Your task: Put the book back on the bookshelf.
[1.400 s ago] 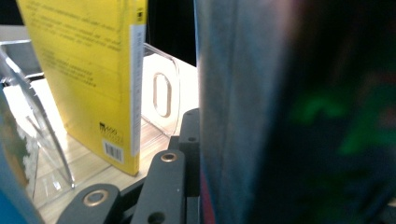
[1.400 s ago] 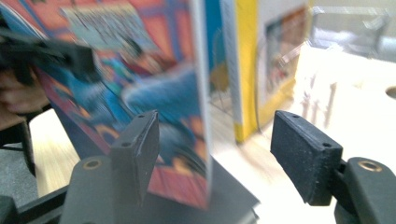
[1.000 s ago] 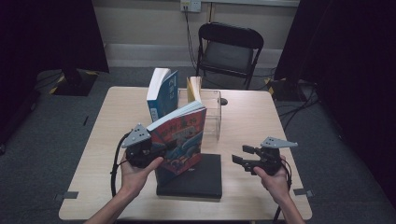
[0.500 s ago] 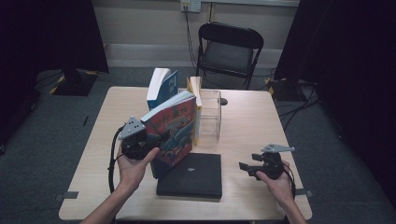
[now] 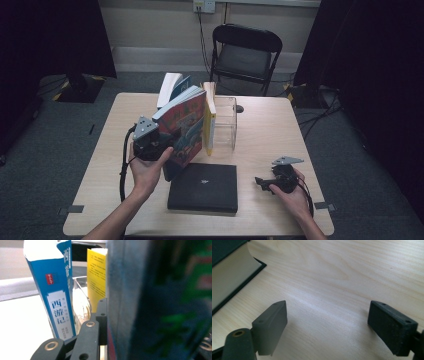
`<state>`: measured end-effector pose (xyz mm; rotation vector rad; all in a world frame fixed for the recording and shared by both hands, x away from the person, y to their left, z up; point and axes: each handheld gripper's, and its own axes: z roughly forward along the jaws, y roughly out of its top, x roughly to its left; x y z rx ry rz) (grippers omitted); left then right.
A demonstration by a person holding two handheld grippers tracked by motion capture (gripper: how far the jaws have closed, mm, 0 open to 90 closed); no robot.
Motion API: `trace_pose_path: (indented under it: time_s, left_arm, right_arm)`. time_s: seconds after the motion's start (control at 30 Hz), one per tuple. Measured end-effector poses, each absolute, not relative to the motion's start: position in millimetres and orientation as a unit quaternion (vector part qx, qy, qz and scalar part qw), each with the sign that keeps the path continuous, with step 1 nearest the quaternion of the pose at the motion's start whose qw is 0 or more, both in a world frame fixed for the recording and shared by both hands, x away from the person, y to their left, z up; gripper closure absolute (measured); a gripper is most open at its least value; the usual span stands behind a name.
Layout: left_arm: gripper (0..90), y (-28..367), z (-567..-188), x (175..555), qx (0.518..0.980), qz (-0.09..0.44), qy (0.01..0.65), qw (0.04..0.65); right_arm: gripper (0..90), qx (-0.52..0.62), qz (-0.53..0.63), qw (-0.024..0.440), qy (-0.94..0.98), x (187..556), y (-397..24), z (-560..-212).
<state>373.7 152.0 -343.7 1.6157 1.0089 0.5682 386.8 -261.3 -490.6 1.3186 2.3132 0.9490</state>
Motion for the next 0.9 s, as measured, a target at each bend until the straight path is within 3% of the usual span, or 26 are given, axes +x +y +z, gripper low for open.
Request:
trace_pose_path:
  time_s: [0.33, 0.9]
  left_arm:
    - [74.8, 136, -348, 387, 0.667, 0.268, 0.448, 0.532]
    - [74.8, 114, -344, 416, 0.649, 0.295, 0.467, 0.524]
  right_arm:
    - [14.1, 0.454, 0.335, 0.193, 0.803, 381, -260, -497]
    - [13.8, 0.449, 0.346, 0.199, 0.799, 380, -259, -499]
